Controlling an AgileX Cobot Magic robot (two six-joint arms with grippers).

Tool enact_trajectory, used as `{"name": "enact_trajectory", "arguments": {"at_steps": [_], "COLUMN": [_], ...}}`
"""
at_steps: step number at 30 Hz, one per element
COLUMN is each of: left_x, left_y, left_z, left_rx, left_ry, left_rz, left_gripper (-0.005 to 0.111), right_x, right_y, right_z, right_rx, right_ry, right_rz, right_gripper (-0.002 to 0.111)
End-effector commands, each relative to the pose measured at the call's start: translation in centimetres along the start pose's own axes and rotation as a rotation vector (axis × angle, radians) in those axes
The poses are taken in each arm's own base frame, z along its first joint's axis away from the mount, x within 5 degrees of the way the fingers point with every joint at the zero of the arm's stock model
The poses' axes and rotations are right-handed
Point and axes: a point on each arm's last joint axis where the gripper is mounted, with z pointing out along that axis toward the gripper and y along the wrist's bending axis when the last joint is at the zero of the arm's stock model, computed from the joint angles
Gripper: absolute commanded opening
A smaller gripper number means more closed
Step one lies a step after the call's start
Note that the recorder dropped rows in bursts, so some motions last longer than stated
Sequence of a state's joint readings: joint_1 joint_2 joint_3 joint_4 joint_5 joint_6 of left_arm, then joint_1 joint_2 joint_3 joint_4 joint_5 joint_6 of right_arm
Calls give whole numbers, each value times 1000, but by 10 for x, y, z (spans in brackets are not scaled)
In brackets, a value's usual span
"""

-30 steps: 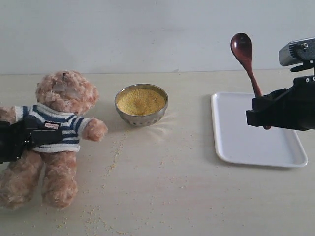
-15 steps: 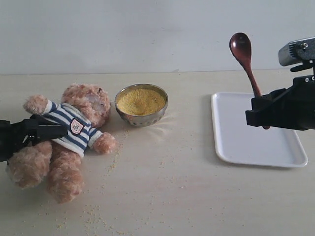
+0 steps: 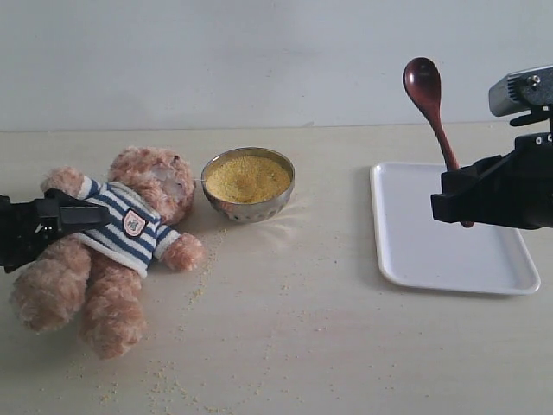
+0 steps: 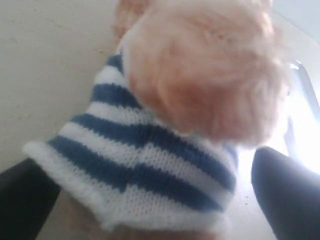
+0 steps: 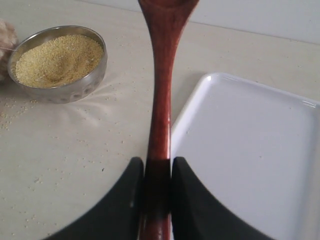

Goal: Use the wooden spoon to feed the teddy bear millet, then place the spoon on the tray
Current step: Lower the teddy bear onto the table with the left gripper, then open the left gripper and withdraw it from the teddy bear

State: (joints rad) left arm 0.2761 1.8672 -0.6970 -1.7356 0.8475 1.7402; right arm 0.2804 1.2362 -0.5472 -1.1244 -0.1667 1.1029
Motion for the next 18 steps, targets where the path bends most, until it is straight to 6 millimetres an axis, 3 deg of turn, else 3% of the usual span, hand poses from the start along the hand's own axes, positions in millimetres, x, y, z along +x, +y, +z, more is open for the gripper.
{"name": "enact_trajectory", "arguments": {"at_steps": [1,5,12,18], "left_x": [-7,-9,-14,-10], "left_y": [9,14,5,5], "left_z": [-11,-21,-34,-38], "left_rx": [-11,20,219,242], "left_ry": [-49,-79,-132,-92], "left_rz": [-13,-35,-59,-30], "left_gripper": [95,95,95,95], "right_x": [-3,-3,-3,-3], "right_y": [-1,-1,-1,0], "right_z": [-1,-1,-1,-1], "right_rx": [-2,-2,-2,-4], "right_ry": [-13,-13,-13,-12], "right_rz": [-9,-9,-9,-6], "right_gripper": [0,0,0,0]}}
